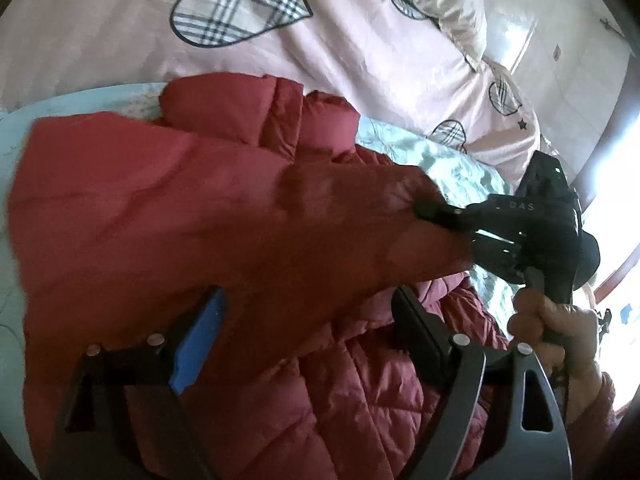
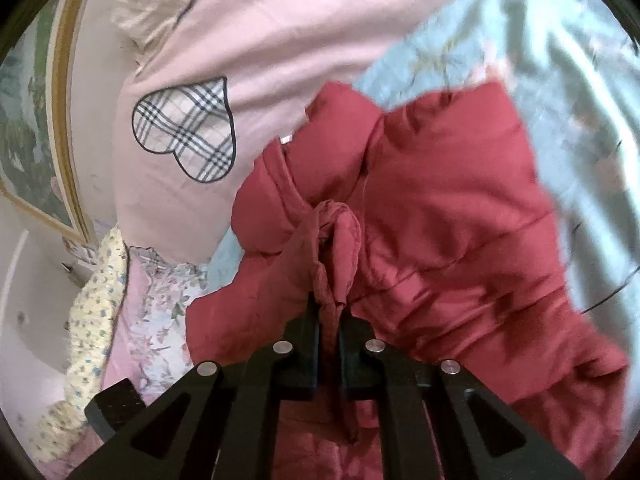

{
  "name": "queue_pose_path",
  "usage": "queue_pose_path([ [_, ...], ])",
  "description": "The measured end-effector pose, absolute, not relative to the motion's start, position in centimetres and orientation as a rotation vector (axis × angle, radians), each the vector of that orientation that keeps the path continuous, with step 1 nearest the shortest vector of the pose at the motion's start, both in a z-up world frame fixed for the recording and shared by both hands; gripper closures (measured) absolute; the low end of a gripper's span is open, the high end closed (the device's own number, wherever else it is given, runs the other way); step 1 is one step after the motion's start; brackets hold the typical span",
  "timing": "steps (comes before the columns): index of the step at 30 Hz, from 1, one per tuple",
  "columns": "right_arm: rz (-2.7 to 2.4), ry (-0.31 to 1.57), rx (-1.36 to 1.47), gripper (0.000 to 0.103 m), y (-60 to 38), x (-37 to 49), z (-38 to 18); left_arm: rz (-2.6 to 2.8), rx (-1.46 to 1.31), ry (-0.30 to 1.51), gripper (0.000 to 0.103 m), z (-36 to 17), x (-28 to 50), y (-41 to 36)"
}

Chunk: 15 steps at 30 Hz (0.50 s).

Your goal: Fold large clothes

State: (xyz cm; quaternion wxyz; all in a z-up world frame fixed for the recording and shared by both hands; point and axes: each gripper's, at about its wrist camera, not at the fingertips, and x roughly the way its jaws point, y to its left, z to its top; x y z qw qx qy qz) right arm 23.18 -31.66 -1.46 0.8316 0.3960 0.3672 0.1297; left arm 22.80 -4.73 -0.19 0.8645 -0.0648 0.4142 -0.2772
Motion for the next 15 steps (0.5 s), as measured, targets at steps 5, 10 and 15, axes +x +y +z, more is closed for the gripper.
queue_pose_path([
  [5,0.190,0.713,0.709,0.097,-33.3,20.5,0.7,-0.531,-0.167,0.821,0.018,1.1,22.9,-1.5],
  [10,0.133,0.756,0.630,0.097,-33.6,19.9,-1.3,-0.445,-0.146,0.789,0.018,1.8,24.8,0.4],
  [15,0.112,0.775,0.597,0.097,-33.5,20.3,-3.3,-0.419,-0.106,0.797,0.020,1.2,27.2,0.3],
])
